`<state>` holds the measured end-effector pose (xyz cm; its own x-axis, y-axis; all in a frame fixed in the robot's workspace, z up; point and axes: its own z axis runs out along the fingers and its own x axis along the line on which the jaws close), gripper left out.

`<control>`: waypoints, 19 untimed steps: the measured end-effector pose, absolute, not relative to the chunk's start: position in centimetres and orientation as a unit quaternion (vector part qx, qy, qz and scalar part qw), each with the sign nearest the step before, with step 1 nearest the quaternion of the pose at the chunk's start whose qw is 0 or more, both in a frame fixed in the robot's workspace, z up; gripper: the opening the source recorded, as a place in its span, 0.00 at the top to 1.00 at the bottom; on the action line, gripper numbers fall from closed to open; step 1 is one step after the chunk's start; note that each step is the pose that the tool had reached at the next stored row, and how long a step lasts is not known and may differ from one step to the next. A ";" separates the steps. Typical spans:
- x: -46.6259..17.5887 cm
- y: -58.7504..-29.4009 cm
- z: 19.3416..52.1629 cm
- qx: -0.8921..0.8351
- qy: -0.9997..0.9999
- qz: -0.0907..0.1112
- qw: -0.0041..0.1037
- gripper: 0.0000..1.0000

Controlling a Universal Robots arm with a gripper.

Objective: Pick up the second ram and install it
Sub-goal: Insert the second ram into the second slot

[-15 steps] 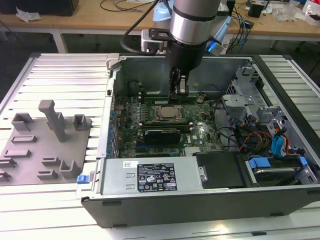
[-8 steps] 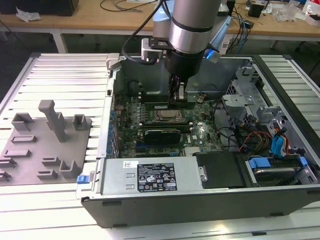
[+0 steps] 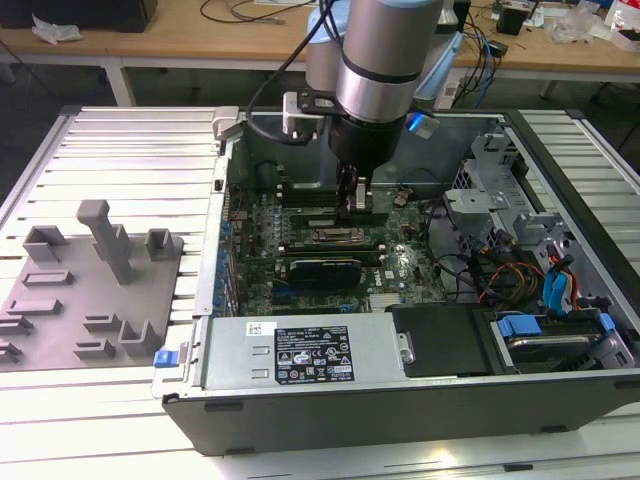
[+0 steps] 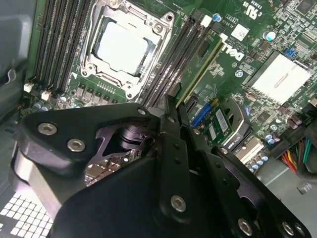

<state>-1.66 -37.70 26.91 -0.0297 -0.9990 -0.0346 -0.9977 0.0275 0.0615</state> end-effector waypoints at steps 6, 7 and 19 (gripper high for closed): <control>-1.7 -37.7 26.2 0.696 -0.717 -0.034 0.009 0.86; -1.7 -37.7 26.1 0.696 -0.717 -0.034 0.009 0.86; -1.8 -37.7 24.3 0.696 -0.717 -0.034 0.009 0.86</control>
<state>-1.84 -37.70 24.28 -0.0297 -0.9990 -0.0335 -0.9977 0.0276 0.0614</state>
